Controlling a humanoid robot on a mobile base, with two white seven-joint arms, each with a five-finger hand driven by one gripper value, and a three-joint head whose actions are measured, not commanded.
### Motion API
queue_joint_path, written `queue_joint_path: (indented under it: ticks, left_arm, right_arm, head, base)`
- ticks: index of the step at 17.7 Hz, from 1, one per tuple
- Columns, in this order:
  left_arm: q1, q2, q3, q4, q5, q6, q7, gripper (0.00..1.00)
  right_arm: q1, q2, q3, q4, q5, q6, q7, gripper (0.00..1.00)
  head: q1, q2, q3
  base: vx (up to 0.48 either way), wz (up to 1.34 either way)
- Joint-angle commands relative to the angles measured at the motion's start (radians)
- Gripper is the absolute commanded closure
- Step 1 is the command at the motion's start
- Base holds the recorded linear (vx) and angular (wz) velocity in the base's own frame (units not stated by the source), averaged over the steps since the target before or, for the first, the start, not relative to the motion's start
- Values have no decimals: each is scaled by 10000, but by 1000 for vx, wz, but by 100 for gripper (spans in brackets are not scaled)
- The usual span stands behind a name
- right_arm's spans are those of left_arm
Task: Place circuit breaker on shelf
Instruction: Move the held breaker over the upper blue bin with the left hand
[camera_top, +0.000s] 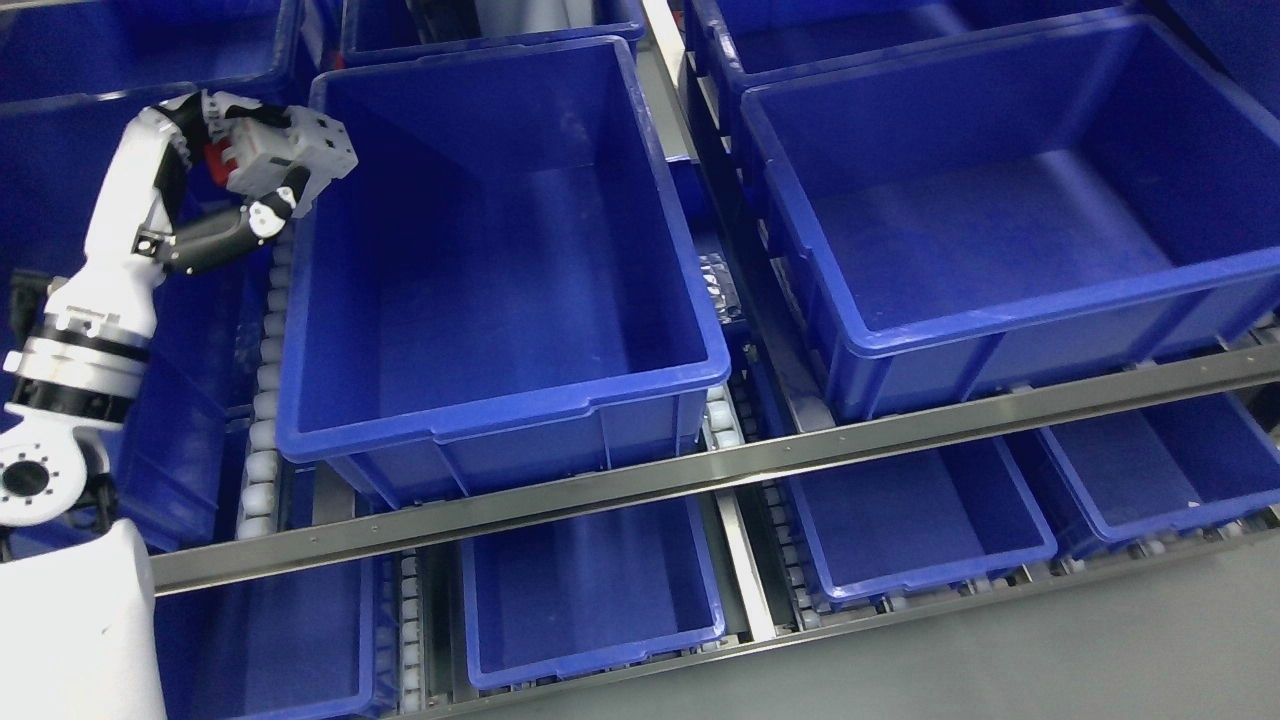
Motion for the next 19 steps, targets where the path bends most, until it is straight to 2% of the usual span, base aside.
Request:
queue_joint_path:
  ticks: [1, 6, 10, 15, 19]
  left_arm:
    - [-1188, 516, -1771, 2178, -1027, -37, -74, 90]
    - [-2522, 423, -3211, 4031, -1441, -52, -74, 89]
    - [-3214, 195, -4102, 5306, -2696, -82, -685, 87]
    - [-3857, -619, -4303, 7283, -3880, -128, -703, 87]
    - [-4640, -1063, -4425, 8756, -4157, -190, -626, 86]
  right_arm:
    - [2, -175, 199, -1, 0, 580, 8, 0]
    - [2, -175, 199, -1, 0, 580, 8, 0]
    - [2, -175, 199, -1, 0, 580, 8, 0]
    - [2, -175, 199, -1, 0, 580, 8, 0]
    - [2, -175, 199, -1, 0, 580, 8, 0]
  head:
    - [0, 0, 0]
    - [0, -2, 0]
    - [0, -2, 0]
    - [0, -2, 0]
    - [0, -2, 0]
  base:
    - [75, 185]
    - [45, 47]
    - [10, 5]
    - [0, 0]
    - [0, 0]
